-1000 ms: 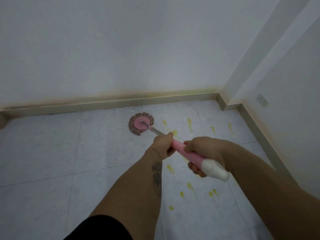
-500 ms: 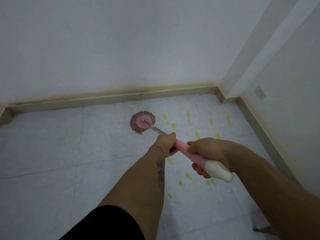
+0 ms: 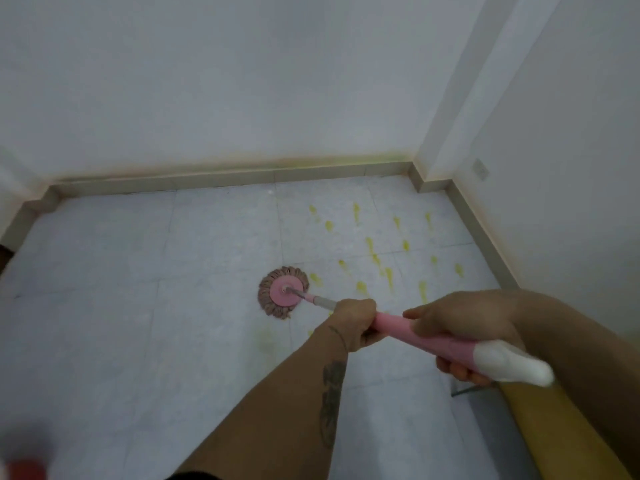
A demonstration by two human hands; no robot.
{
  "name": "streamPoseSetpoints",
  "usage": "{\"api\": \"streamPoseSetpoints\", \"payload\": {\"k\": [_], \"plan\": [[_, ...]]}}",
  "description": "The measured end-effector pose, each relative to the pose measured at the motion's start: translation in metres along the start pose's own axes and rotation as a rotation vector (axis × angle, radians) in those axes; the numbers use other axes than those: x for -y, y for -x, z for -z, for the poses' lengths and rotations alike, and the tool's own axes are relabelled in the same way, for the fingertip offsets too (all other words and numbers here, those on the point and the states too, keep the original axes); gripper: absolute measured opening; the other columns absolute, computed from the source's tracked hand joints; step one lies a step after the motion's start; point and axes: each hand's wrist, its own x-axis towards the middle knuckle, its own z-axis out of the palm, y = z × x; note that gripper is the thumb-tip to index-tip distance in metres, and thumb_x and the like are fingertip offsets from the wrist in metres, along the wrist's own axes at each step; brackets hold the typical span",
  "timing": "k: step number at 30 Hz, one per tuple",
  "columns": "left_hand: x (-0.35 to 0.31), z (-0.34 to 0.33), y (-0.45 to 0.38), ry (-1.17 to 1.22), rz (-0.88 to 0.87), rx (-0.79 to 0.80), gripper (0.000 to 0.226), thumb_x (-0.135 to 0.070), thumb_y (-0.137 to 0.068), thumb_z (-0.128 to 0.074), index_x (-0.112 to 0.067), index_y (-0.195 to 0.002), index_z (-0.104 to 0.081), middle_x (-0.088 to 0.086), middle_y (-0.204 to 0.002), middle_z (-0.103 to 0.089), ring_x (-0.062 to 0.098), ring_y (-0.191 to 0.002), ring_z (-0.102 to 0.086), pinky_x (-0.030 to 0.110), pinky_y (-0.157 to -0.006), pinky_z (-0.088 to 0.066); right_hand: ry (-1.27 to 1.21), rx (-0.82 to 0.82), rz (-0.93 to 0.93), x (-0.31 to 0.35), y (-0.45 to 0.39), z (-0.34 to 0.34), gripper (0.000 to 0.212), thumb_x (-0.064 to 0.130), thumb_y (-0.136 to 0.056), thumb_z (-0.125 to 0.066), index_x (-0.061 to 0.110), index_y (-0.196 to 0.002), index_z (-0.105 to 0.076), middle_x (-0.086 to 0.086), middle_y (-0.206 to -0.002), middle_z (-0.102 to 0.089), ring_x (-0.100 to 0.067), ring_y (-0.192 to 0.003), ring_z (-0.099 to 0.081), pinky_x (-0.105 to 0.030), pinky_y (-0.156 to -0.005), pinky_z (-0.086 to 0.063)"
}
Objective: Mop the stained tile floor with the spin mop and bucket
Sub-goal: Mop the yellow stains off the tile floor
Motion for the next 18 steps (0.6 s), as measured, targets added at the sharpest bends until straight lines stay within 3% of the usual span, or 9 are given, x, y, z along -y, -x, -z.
{"api": "streamPoseSetpoints", "payload": {"k": [4, 8, 14, 18], "plan": [[0.026, -0.009, 0.020, 0.023, 0.007, -0.040, 0.019, -0.014, -0.100, -0.044, -0.006, -0.084, -0.041, 0.014, -0.081, -0.055, 0.021, -0.066, -0.057, 0.022, -0.034, -0.050, 0.014, 0.037, -0.010, -0.021, 0.016, 0.000, 0.046, 0.028, -0.099, -0.052, 0.037, -0.141, -0.037, -0.016, -0.071, -0.058, -0.020, -0.045, -0.055, -0.025, -0.048, -0.044], [0.016, 0.013, 0.015, 0.057, -0.019, -0.068, 0.017, -0.012, -0.099, -0.044, -0.007, -0.084, -0.041, 0.014, -0.081, -0.054, 0.020, -0.067, -0.056, 0.020, -0.034, -0.049, 0.043, 0.046, 0.050, -0.003, 0.010, -0.020, 0.044, 0.025, -0.101, -0.047, 0.034, -0.143, -0.036, -0.015, -0.070, -0.056, -0.018, -0.041, -0.054, -0.021, -0.042, -0.044], [-0.004, 0.054, -0.012, -0.003, -0.056, -0.164, 0.011, -0.010, -0.097, -0.047, -0.004, -0.106, -0.046, 0.014, -0.082, -0.055, 0.021, -0.068, -0.057, 0.022, -0.034, -0.049, 0.122, 0.054, 0.095, 0.028, -0.026, -0.052, 0.044, 0.023, -0.100, -0.045, 0.010, -0.142, -0.040, -0.014, -0.071, -0.055, -0.019, -0.045, -0.053, -0.020, -0.043, -0.044], [0.003, 0.066, -0.005, -0.051, -0.112, -0.181, 0.013, -0.010, -0.096, -0.046, -0.006, -0.085, -0.051, 0.008, -0.071, -0.054, 0.015, -0.055, -0.055, 0.017, -0.035, -0.045, 0.112, 0.065, 0.137, 0.026, -0.029, -0.063, 0.044, 0.019, -0.099, -0.044, 0.011, -0.142, -0.040, -0.013, -0.070, -0.051, -0.017, -0.037, -0.051, -0.019, -0.043, -0.043]]}}
